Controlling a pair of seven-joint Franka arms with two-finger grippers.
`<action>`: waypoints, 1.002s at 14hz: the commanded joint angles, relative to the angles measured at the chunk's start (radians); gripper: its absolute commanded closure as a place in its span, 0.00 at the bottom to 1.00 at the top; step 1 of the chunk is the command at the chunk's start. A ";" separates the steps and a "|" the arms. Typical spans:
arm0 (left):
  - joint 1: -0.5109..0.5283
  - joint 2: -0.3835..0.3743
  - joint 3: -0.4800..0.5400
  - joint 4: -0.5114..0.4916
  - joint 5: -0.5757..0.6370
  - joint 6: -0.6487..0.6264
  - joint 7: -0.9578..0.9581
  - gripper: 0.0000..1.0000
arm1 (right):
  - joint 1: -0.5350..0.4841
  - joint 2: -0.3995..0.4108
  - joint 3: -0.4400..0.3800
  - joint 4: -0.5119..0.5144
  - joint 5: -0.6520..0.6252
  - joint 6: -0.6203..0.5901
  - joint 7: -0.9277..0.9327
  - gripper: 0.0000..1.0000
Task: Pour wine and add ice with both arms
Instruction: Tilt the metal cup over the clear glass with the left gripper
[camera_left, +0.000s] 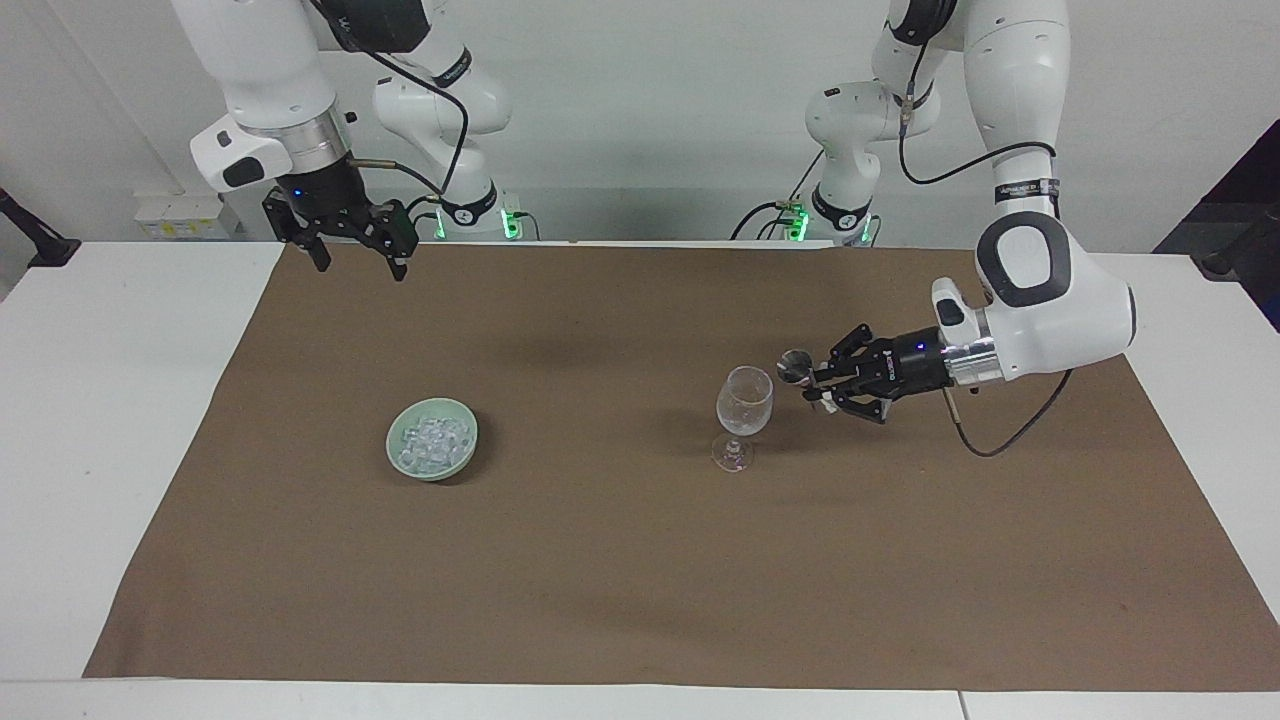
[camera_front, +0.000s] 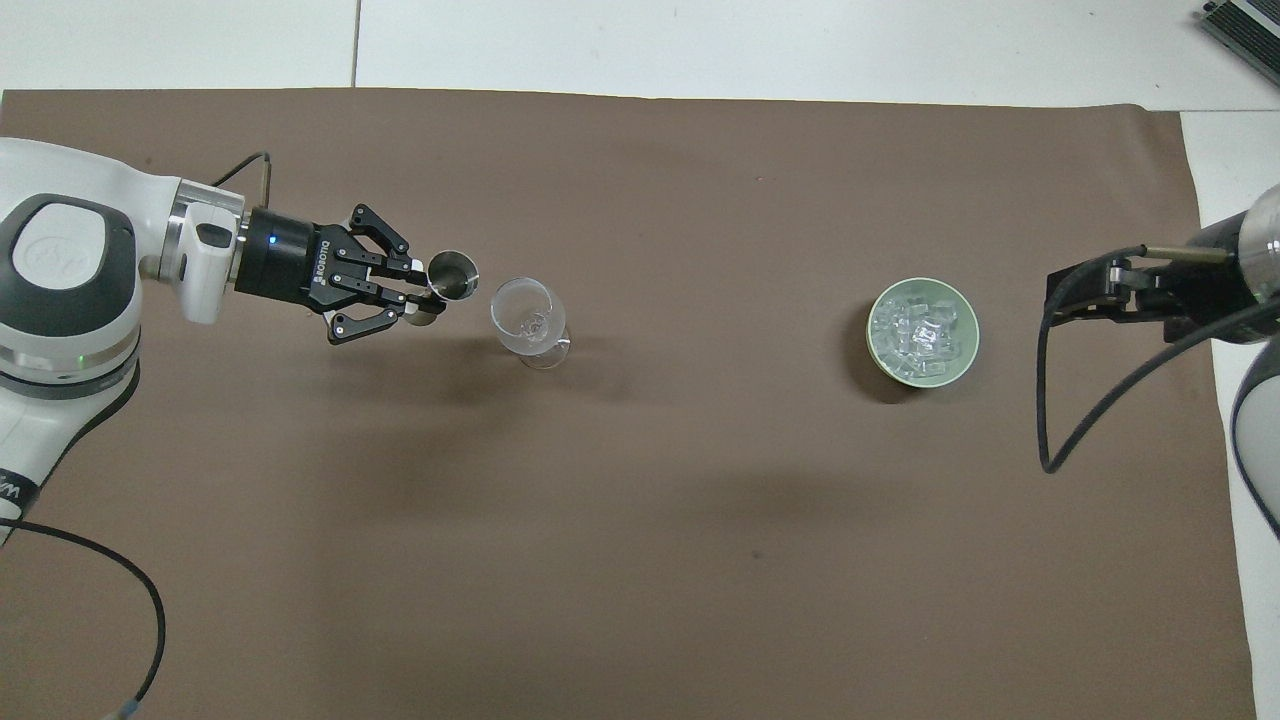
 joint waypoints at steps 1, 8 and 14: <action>-0.049 -0.035 0.021 -0.013 0.059 0.036 -0.065 1.00 | -0.014 0.007 0.005 0.012 0.017 -0.006 -0.015 0.00; -0.077 -0.042 0.020 0.046 0.219 0.038 -0.209 1.00 | -0.014 0.006 0.007 0.012 0.017 -0.006 -0.015 0.00; -0.109 -0.047 0.013 0.096 0.328 0.033 -0.344 1.00 | -0.014 0.006 0.007 0.012 0.017 -0.006 -0.013 0.00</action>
